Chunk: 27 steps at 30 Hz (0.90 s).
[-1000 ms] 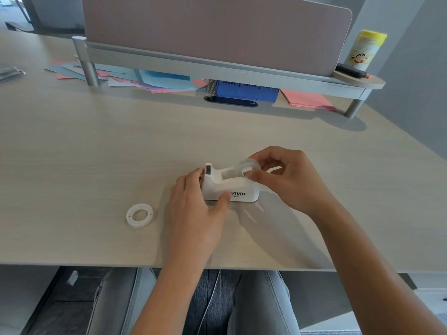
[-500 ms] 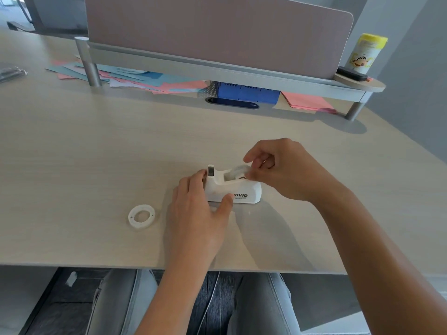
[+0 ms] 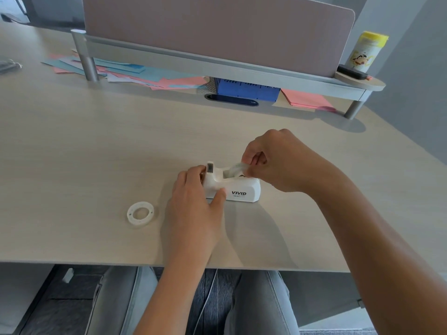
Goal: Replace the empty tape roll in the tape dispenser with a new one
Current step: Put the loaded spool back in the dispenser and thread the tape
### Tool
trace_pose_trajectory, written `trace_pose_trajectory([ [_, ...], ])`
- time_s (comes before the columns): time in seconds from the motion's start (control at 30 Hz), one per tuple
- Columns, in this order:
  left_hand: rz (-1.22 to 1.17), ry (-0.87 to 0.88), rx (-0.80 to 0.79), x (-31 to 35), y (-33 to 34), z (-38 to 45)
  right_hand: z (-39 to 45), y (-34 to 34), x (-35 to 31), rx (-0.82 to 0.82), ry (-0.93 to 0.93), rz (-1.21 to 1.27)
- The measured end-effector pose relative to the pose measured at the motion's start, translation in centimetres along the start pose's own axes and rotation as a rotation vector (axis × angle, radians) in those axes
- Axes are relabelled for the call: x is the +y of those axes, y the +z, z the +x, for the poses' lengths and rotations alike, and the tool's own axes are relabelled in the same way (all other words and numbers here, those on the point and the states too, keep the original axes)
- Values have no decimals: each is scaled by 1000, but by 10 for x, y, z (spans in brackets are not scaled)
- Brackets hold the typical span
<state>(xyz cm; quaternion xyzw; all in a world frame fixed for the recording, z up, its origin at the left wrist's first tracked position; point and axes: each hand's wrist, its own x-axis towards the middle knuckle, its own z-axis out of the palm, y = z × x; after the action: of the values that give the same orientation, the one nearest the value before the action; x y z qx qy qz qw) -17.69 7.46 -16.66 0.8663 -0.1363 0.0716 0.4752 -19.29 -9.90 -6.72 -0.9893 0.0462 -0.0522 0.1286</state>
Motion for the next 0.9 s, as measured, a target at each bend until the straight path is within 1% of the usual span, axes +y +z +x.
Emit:
trace_pose_trajectory([
  [0.1, -1, -25, -43, 2, -2, 7, 2, 2, -6, -6, -21, -40],
  [0.2, 36, 6, -79, 2, -2, 10, 0, 0, -3, -25, -22, -24],
  [0.37, 68, 33, -69, 1, -1, 10, -8, -4, 8, 32, -28, 12],
  [0.47, 69, 35, -67, 1, 0, 10, -8, -1, 7, 13, -29, 15],
  [0.7, 59, 46, -48, -3, 3, 10, 2, -6, -2, -37, -26, -82],
  [0.9, 53, 36, -46, -1, 2, 11, 2, -1, -2, -15, -35, -105],
])
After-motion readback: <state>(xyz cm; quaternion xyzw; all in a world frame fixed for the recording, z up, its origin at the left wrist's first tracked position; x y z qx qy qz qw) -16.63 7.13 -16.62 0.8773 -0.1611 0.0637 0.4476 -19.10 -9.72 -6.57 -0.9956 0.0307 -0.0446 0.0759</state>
